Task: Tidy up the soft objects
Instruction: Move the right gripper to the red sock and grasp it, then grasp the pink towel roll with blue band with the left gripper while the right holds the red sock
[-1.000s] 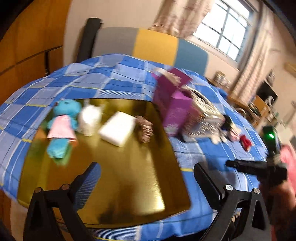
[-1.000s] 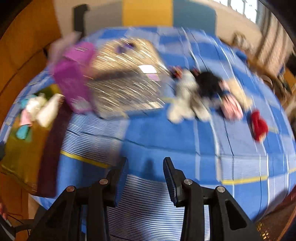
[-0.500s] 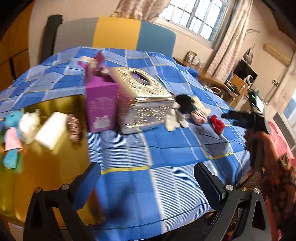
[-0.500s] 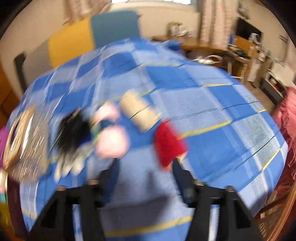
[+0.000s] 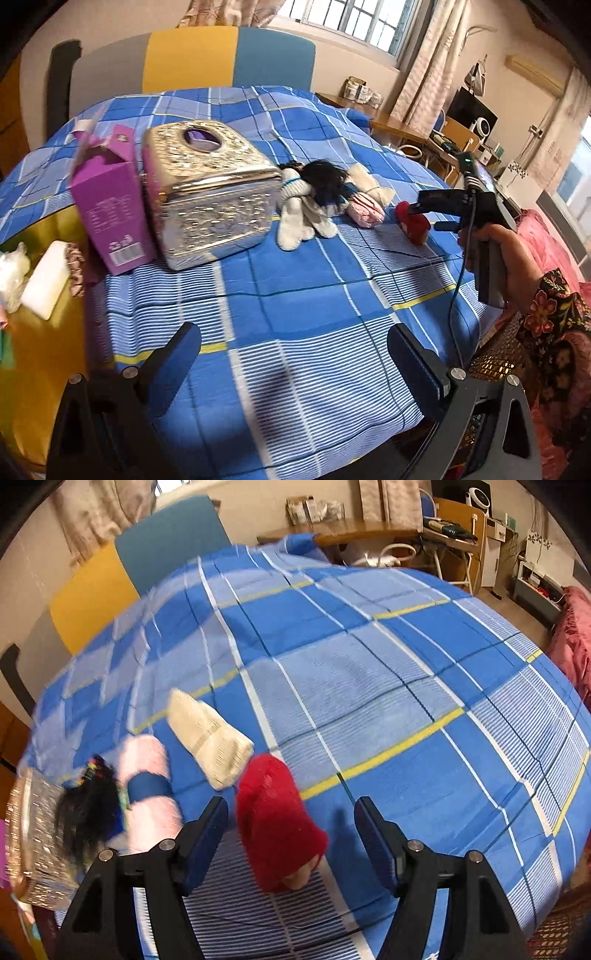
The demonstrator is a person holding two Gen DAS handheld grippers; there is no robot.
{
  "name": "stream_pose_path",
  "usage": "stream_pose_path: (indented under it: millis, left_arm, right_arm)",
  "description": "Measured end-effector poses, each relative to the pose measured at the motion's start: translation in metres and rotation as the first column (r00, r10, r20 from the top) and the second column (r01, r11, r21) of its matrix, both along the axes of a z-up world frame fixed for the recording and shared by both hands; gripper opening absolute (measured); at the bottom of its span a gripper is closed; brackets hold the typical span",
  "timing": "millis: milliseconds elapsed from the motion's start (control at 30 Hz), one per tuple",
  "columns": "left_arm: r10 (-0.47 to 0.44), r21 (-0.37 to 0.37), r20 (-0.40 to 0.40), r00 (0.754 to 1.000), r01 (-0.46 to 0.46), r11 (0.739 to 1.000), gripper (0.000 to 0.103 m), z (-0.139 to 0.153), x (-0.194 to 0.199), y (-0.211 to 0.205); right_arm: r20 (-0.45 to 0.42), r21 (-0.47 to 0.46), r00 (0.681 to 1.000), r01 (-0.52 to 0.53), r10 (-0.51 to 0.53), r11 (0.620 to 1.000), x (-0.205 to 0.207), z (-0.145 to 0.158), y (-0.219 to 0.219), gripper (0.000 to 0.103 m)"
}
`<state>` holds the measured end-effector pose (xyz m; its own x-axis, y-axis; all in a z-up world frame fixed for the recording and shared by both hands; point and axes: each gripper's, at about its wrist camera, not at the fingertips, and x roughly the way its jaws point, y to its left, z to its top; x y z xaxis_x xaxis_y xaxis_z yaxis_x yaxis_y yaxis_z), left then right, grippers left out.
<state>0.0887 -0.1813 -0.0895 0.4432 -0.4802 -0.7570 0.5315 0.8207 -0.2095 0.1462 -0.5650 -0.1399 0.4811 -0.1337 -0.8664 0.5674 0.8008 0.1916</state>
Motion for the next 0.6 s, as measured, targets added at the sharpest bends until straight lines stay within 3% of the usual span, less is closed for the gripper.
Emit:
stream_pose_path:
  millis: [133,200,267,433,600]
  left_arm:
    - [-0.033,0.026,0.026,0.999,0.032,0.999,0.101,0.001,0.001,-0.019]
    - [-0.045,0.033,0.025,0.999,0.044,0.998,0.101,0.002,0.003,-0.030]
    - [-0.061,0.025,0.026,0.998,0.061,0.998,0.101,0.004,0.006,-0.043]
    - [-0.100,0.046,0.049,0.994,0.098,0.994,0.101,0.009,0.011,-0.081]
    - [-0.136,0.074,0.060,0.989,0.132,0.989,0.101,0.009,0.026,-0.124]
  right_arm:
    - [-0.065,-0.003,0.997,-0.041,0.041,0.999,0.010,-0.012,0.004,0.069]
    - [-0.075,-0.007,0.995,-0.065,0.064,0.998,0.012,-0.015,0.008,0.060]
    - [-0.093,-0.012,0.990,-0.105,0.104,0.994,0.015,-0.018,0.014,0.041]
    - [-0.109,-0.054,0.982,-0.160,0.154,0.986,0.016,-0.011,0.024,0.034]
    - [-0.094,-0.009,0.992,-0.089,0.088,0.996,0.008,-0.007,0.009,0.033]
